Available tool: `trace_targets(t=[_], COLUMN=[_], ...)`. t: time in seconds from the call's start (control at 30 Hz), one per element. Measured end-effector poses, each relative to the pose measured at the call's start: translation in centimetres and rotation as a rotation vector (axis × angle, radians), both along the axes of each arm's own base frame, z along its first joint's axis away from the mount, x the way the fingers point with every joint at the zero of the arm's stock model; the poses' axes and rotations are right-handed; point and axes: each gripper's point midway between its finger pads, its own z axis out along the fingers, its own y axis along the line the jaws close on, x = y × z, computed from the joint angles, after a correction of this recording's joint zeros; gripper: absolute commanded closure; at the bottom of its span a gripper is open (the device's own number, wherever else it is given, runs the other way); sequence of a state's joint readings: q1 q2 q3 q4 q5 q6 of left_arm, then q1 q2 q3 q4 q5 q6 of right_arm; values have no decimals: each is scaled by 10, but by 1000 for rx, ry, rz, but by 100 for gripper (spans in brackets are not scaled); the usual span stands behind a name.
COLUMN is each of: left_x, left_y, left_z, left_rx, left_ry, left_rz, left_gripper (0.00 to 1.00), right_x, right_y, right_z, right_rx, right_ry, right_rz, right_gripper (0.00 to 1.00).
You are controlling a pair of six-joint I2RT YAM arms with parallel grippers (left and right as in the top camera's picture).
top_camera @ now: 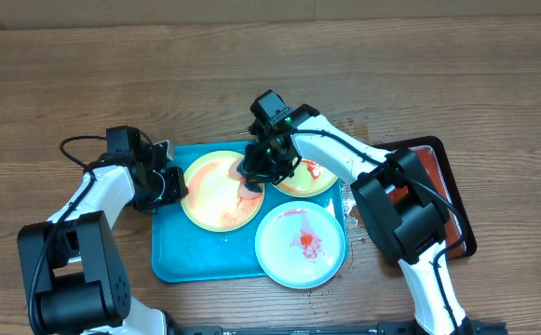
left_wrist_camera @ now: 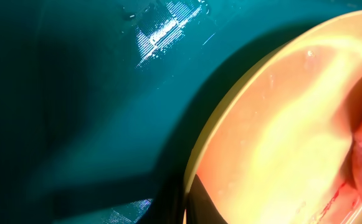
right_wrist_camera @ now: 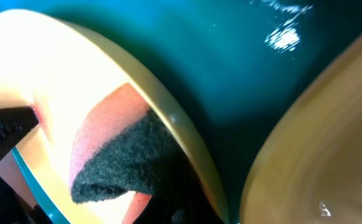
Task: Clean dirty plates on tray and stack at the side
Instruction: 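Scrub the left yellow plate with the sponge in the right gripper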
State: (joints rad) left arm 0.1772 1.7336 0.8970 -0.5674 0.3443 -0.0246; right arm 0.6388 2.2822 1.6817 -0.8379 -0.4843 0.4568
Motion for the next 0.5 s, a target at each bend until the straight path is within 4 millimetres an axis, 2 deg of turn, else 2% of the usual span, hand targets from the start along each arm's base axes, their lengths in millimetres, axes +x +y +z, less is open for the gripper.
trace_targets(t=[0.17,0.4,0.5], left_x=[0,0,0], left_y=[0,0,0], left_z=[0,0,0], left_rx=[0,-1,-1], left_ry=[1,1,1], left_rz=[2,2,2], left_gripper=[96,96,96], right_x=[-18,-62,-69], right_y=[17,58,67], right_z=[1,0,1], right_rx=[26,88,125], right_ry=[17,47,60], right_rz=[46,159,178], right_gripper=[96,96,96])
